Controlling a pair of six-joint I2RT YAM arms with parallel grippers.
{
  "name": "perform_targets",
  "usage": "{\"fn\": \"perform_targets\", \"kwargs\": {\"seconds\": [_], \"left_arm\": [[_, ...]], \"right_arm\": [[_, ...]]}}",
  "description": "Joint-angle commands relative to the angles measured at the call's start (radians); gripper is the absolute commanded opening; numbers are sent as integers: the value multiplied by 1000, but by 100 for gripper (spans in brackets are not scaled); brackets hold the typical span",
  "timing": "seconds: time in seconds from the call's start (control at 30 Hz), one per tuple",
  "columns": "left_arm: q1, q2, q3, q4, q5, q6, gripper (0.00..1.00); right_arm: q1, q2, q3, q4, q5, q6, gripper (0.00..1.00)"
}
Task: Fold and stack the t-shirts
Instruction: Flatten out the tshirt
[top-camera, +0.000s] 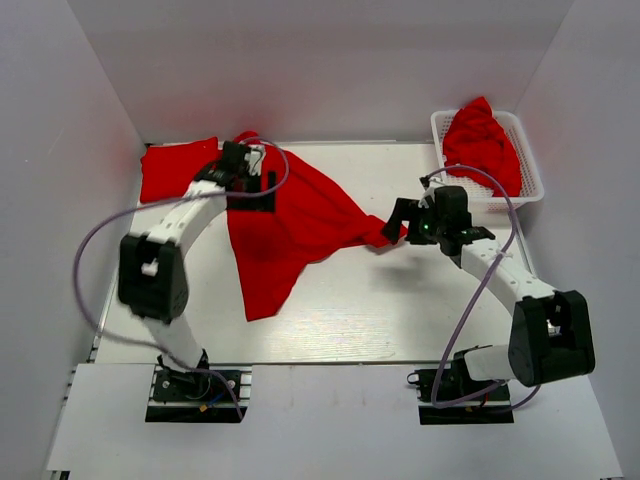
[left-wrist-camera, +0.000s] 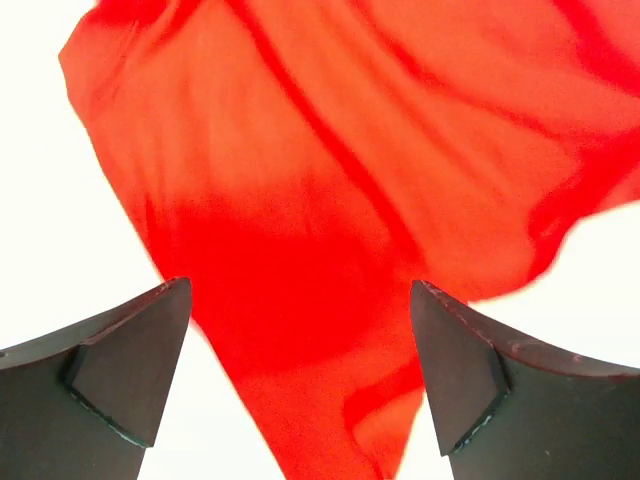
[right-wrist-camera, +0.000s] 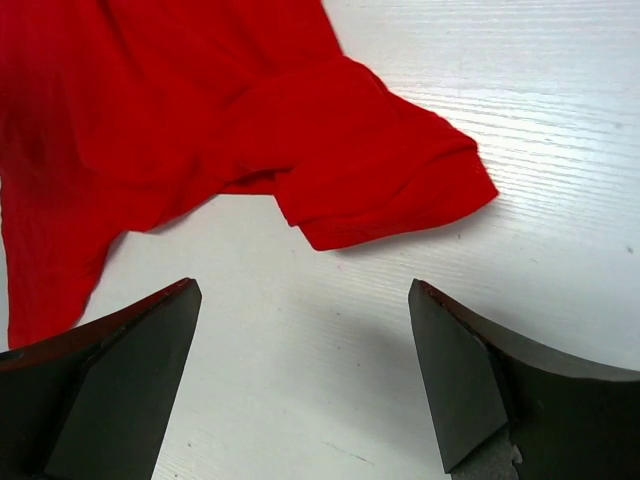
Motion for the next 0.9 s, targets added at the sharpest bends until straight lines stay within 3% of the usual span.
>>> {"fn": "perform_targets", "kwargs": {"seconds": [0.0,0.17,0.3,0.63,0.87], "left_arm": [[1,-253,-245,-54,-34,-163,100],[-8,-539,-480,-143,8,-305,100],[-8,-633,-673,-114,41,-352,98],[-18,-644,-881,36,167,-407,86],[-61,-535,-912,80,113,-410,77]], "right_arm": [[-4,-54,35,-49,50,-9,90],[-5,-91,16,-57,90,-8,90],[-5,-102,26,-70,119,-9,90],[-3,-96,15,-81,141,0,90],[-5,-79,16,-84,161,20,90]]}}
